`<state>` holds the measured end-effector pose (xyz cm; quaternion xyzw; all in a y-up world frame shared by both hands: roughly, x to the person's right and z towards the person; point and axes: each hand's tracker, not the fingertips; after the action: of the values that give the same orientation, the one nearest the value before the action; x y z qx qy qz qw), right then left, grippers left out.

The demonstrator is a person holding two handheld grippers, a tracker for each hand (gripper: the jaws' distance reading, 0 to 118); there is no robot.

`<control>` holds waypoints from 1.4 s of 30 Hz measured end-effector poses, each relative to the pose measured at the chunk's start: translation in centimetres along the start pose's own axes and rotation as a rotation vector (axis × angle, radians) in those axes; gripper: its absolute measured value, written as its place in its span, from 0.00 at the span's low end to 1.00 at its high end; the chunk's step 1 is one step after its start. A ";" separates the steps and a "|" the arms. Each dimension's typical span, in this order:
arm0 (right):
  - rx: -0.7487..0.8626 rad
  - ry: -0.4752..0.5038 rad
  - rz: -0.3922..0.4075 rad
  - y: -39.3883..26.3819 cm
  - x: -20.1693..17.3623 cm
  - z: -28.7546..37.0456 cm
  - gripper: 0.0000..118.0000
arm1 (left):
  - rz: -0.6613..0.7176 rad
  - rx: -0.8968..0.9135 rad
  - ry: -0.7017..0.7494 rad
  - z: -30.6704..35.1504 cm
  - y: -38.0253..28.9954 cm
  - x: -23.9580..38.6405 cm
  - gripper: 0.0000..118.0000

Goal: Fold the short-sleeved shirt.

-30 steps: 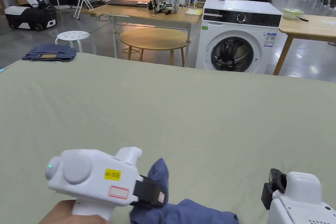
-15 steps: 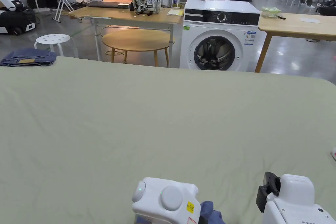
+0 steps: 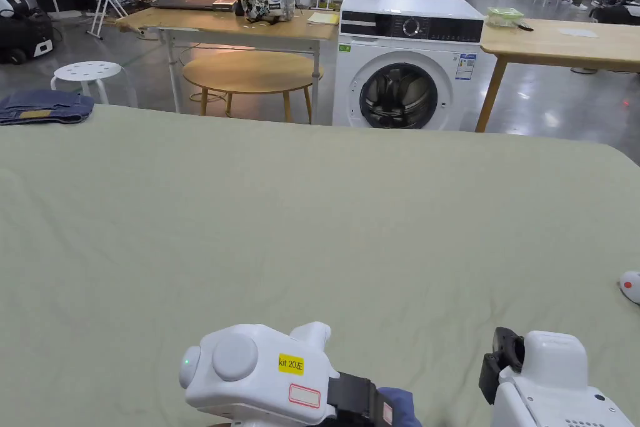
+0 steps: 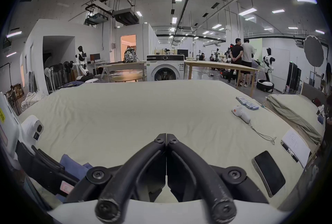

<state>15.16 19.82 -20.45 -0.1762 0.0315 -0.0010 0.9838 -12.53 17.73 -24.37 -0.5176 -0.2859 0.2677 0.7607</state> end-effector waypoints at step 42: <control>0.246 0.015 0.022 5.8 -4.2 -0.6 0.00 | -0.393 1.058 0.759 13.3 -2.4 -0.3 0.00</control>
<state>10.85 25.16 -22.73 -0.0539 0.0405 0.0046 0.9977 -21.94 25.22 -18.11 -0.0723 0.0815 0.0281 0.9937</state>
